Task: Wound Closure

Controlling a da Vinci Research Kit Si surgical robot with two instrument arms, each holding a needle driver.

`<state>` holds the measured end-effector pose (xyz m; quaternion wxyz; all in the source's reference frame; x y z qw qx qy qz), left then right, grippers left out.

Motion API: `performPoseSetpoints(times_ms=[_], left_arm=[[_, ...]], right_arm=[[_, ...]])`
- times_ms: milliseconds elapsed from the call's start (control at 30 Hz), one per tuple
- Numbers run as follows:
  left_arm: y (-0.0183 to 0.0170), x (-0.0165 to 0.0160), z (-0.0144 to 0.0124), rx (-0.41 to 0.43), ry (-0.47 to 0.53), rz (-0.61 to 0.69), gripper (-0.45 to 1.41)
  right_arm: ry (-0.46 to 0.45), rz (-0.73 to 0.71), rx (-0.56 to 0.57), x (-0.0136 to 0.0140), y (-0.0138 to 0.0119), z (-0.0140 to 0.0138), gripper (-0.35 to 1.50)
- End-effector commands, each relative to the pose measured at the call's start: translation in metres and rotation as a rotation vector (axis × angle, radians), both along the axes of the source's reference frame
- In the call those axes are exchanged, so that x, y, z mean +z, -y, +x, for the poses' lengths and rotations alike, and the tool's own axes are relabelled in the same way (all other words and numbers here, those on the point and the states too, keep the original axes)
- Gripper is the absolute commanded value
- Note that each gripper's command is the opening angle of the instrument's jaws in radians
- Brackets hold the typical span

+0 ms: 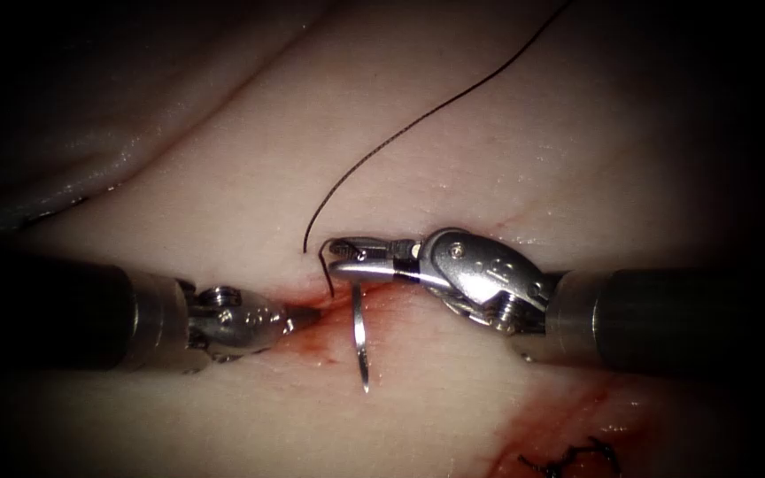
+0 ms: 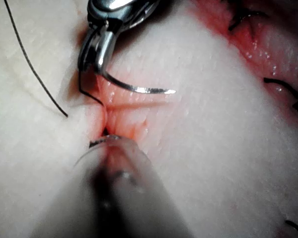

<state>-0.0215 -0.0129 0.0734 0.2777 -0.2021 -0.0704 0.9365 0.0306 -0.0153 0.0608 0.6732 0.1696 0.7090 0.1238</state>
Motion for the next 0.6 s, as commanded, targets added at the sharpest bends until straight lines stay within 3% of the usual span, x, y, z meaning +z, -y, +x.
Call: performPoseSetpoints(times_ms=[33,267,300,333,500,600], left_arm=[[0.0005,0.0008,-0.0005,0.005,-0.005,0.003,-0.40],[0.0006,0.0017,-0.0002,0.043,-0.051,0.022,-0.45],[0.0007,0.0016,-0.0003,0.057,-0.072,0.043,-0.20],[0.0007,0.0016,-0.0003,0.057,-0.072,0.043,-0.20],[0.0011,0.0010,-0.0012,0.066,-0.059,0.089,0.47],[0.0016,0.0006,-0.0019,0.067,-0.034,0.115,0.64]], right_arm=[[-0.003,-0.005,-0.001,0.0004,0.0005,0.0008,-0.35],[-0.014,-0.086,0.015,0.0005,0.0002,0.0011,-0.35],[-0.021,-0.128,0.023,0.0007,0.0001,0.0014,-0.35],[-0.021,-0.128,0.023,0.0007,0.0001,0.0014,-0.35],[-0.049,-0.194,0.060,0.0012,-0.0003,0.0021,-0.35],[-0.071,-0.223,0.093,0.0016,-0.0007,0.0023,-0.35]])
